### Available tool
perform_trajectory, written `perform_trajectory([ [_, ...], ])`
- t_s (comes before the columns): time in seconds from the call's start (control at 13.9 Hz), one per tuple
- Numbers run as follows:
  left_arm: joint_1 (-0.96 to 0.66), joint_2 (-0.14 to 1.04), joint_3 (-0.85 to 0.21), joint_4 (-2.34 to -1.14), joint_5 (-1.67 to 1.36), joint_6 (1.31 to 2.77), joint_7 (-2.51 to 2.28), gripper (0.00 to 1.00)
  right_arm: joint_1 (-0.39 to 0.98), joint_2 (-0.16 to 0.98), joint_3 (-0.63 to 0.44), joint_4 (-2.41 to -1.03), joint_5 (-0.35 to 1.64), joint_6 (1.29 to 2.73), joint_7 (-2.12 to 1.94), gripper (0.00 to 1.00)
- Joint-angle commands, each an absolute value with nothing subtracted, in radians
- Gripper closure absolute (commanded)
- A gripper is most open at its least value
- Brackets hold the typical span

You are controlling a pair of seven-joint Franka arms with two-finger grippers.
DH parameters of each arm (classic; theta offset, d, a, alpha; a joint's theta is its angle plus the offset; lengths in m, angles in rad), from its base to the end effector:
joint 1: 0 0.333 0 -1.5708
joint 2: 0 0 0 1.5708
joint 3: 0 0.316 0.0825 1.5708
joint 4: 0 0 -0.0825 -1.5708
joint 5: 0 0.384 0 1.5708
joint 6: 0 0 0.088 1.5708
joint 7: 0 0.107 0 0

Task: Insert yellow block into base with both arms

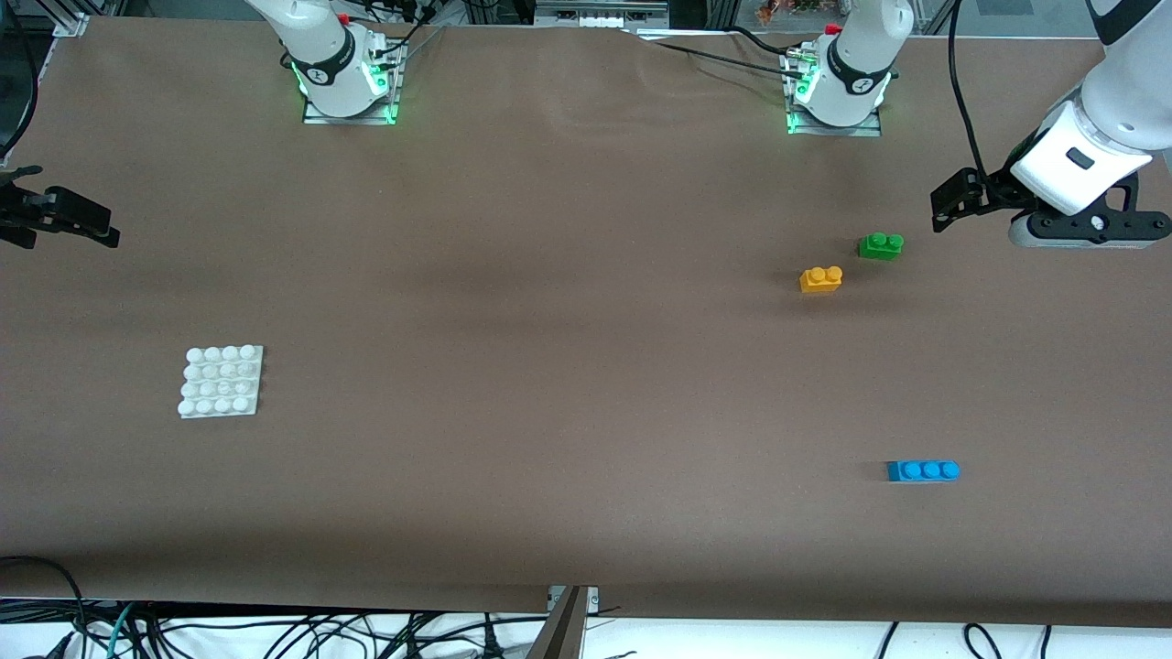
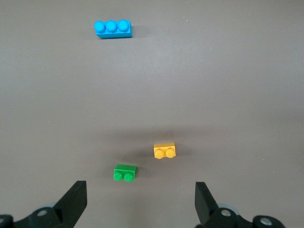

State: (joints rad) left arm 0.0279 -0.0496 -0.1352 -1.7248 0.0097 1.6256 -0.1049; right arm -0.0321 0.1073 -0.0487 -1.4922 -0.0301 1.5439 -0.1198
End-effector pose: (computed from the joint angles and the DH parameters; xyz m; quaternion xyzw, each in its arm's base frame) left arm 0.5368 -0.0584 0.5833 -0.9997 0.0014 0.0240 0.0108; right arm 0.5819 -0.0489 0.5982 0.9993 0.0196 -0.0294 0.0148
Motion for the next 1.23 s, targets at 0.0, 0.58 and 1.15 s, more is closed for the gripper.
perform_trajectory([
  [0.0, 0.031, -0.044, -0.141, -1.709, 0.035, 1.617, -0.092, 0.0, -0.031, 0.103, -0.043, -1.489, -0.017, 1.549, -0.121, 0.0],
  [0.58, 0.031, -0.044, -0.141, -1.709, 0.035, 1.617, -0.094, 0.0, -0.02, 0.112, -0.04, -1.489, -0.014, 1.585, -0.114, 0.0],
  [1.15, 0.031, -0.044, -0.143, -1.709, 0.035, 1.615, -0.094, 0.0, -0.018, 0.112, -0.04, -1.489, -0.018, 1.583, -0.118, 0.0],
])
